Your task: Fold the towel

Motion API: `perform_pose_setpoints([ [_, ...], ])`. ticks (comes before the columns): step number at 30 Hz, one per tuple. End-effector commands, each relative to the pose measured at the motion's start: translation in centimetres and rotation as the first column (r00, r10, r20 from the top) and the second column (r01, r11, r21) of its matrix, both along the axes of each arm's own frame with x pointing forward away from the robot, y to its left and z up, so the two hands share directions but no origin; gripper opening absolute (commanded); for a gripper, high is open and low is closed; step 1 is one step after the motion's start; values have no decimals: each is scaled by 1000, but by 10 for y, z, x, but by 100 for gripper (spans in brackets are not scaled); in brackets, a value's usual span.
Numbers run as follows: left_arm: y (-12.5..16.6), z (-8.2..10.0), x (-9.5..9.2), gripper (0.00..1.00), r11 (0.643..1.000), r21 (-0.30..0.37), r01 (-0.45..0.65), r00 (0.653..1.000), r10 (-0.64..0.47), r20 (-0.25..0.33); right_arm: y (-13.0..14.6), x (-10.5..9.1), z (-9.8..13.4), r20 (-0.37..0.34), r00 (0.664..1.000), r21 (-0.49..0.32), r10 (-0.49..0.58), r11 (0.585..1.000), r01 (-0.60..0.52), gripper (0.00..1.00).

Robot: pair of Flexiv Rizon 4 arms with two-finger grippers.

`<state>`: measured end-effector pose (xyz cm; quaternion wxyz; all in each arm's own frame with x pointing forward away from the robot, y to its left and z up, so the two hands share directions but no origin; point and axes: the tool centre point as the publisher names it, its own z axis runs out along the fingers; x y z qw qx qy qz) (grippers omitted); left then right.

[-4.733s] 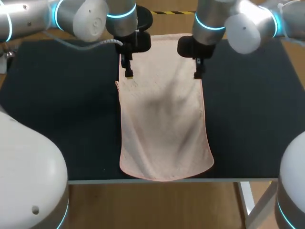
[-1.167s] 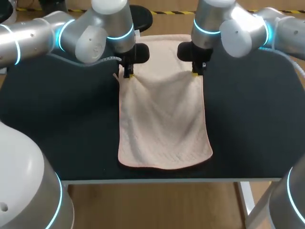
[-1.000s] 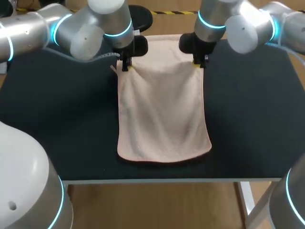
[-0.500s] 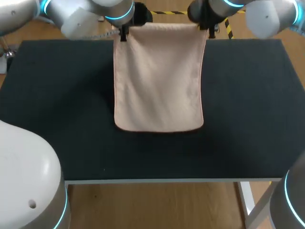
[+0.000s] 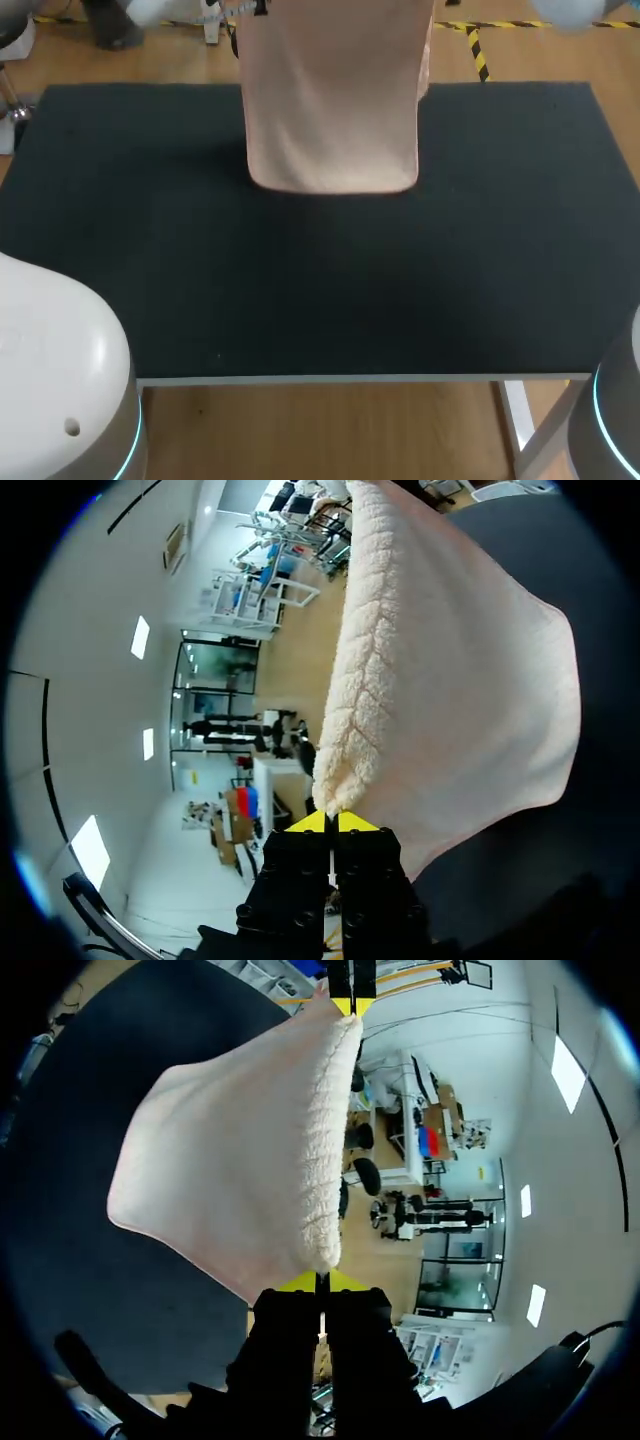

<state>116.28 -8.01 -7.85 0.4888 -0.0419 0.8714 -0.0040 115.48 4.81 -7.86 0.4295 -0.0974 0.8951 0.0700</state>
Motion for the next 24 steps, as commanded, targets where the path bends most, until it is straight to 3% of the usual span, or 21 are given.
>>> perform_pose_setpoints([
  [1,-2,28,13,0,1000,12,-20,1000,19,22,2,20,24,35,999,-8,-20,1000,20,0],
  [6,-2,56,26,0,999,22,-27,997,25,74,0,38,55,105,994,18,-39,999,37,0],
  [9,-3,66,21,0,999,43,-33,995,29,101,0,35,63,124,992,29,-33,999,29,0],
  [11,-4,63,14,0,998,63,-30,995,23,98,5,28,59,125,992,25,-17,1000,15,0],
  [16,-8,22,-11,0,998,61,-9,1000,8,13,6,8,32,76,997,-8,23,1000,-23,0],
  [24,-4,-49,-73,0,1000,9,-14,990,15,-144,-1,-47,-46,-107,993,16,47,999,-46,0],
])
